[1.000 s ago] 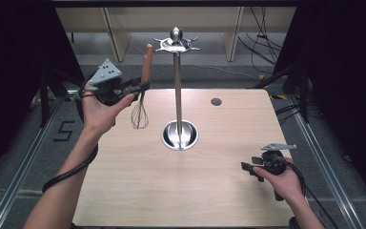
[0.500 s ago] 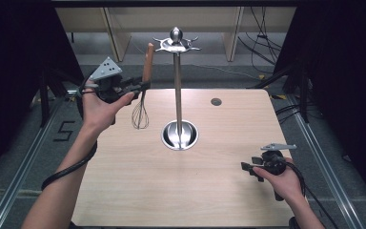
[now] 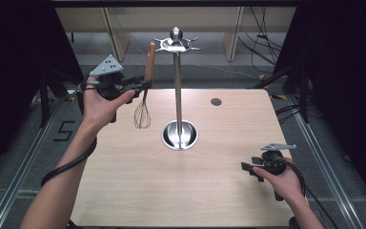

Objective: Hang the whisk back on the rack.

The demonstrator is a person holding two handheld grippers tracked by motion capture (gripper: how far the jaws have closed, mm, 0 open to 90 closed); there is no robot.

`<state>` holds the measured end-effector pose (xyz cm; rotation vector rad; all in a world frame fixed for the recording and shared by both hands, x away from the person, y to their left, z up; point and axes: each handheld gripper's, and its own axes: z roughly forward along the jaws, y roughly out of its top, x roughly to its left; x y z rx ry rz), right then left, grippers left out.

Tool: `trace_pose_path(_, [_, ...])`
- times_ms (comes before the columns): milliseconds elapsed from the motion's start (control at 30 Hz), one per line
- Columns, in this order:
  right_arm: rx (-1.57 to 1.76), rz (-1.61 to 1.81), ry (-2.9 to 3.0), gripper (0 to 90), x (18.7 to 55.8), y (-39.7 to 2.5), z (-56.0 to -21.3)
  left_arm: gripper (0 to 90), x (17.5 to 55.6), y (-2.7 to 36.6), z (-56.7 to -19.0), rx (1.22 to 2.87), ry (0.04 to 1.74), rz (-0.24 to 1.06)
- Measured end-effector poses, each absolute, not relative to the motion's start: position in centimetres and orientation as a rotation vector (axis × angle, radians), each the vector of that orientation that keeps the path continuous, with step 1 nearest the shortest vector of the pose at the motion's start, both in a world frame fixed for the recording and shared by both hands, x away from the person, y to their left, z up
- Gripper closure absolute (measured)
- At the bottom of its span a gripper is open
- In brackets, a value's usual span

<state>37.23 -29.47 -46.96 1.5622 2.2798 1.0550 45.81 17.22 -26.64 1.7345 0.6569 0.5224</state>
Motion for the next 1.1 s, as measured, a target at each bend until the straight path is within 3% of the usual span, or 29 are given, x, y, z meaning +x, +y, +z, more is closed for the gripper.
trace_pose_path(1100, [1.532,1.044,2.289,42.9,37.4,-29.7,-47.0,68.4,46.9,16.9,-26.4,1.781,0.638,0.485])
